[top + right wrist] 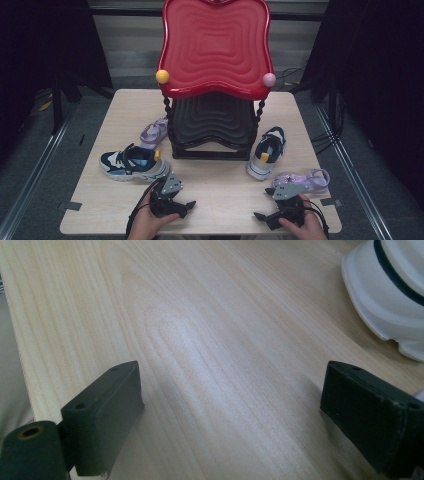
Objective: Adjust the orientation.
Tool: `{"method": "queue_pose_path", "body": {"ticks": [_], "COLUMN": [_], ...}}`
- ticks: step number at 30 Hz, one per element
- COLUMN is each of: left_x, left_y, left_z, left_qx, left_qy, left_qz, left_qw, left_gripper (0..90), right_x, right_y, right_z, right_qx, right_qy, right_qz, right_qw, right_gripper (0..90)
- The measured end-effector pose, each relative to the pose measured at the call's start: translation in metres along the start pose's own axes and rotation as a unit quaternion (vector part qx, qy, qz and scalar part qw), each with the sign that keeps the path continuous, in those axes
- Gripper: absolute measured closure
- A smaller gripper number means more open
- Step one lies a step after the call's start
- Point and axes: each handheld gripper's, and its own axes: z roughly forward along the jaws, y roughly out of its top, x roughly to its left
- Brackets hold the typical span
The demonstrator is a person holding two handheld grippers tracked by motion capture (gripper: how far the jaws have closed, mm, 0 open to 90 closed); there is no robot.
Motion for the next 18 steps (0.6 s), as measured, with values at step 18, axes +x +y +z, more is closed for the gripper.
{"method": "queue_pose_path", "body": {"ticks": [18], "left_x": [0.039], "left_y": [0.053], "left_z": [-0.099], "left_qx": [-0.045], "left_qy": [0.037], "left_qz": [-0.046], "left_qw": [0.9973], "left_gripper": [25.9], "right_x": [0.0], "right_y": [0.0], "right_z": [0.0], "right_qx": [0.0], "right_qy": [0.0], "right_qz": [0.001], "right_qw": [1.0], "right_gripper": [9.1]}}
